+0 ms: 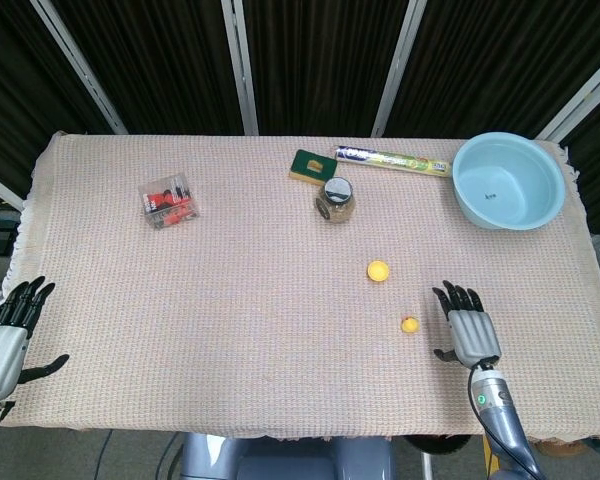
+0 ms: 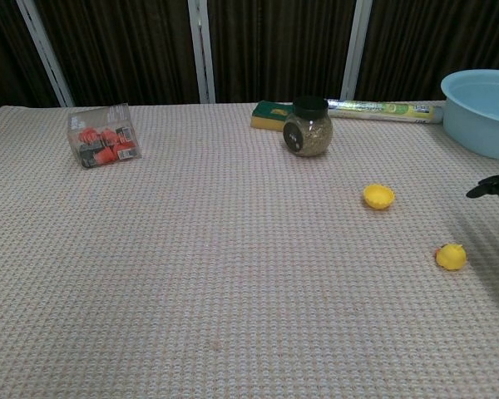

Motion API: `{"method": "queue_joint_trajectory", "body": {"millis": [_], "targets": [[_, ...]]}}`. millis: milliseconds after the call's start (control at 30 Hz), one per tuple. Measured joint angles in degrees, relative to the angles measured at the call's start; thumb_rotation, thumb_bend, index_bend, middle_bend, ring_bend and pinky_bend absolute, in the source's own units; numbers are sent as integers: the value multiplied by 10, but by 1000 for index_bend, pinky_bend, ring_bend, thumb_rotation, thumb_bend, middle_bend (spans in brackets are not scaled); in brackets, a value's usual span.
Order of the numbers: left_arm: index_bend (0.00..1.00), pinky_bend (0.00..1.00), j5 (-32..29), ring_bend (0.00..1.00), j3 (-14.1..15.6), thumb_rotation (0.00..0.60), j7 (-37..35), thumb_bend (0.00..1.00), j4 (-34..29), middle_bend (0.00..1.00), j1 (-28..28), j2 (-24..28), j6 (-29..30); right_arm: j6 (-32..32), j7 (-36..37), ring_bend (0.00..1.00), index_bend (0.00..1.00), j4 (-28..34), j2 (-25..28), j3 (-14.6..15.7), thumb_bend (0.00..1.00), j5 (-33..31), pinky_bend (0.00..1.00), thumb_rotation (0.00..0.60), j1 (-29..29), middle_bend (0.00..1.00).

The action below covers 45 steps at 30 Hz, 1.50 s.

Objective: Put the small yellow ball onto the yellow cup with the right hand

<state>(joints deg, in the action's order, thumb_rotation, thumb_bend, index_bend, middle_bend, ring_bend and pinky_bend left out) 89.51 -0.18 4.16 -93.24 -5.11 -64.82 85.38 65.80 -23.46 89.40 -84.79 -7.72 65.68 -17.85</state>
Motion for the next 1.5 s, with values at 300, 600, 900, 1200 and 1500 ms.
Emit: {"method": "queue_joint_trajectory", "body": {"millis": [300, 600, 900, 1200, 1500], "targets": [[0, 215, 0, 0, 0, 600, -3, 0, 0, 0, 0, 0, -1, -4, -20, 0, 233, -24, -38, 3, 0, -17, 0, 600, -15, 0], [0, 215, -2, 0, -1, 600, -7, 0, 1, 0, -1, 1, -2, -6, -23, 0, 301, -40, -56, -6, 0, -30, 0, 600, -26, 0], [0, 215, -1, 0, 0, 600, -8, 0, 0, 0, -2, 1, -4, -6, -34, 0, 334, -48, -70, -8, 1, -36, 0, 600, -38, 0], [0, 215, -2, 0, 0, 600, -9, 0, 0, 0, -3, 1, -6, -6, -41, 0, 398, -52, -80, -11, 34, -44, 0, 600, -49, 0], [0, 215, -3, 0, 0, 600, -10, 0, 0, 0, -3, 2, -7, -6, -37, 0, 445, -62, -82, -9, 87, -45, 0, 600, -54, 0]]}}
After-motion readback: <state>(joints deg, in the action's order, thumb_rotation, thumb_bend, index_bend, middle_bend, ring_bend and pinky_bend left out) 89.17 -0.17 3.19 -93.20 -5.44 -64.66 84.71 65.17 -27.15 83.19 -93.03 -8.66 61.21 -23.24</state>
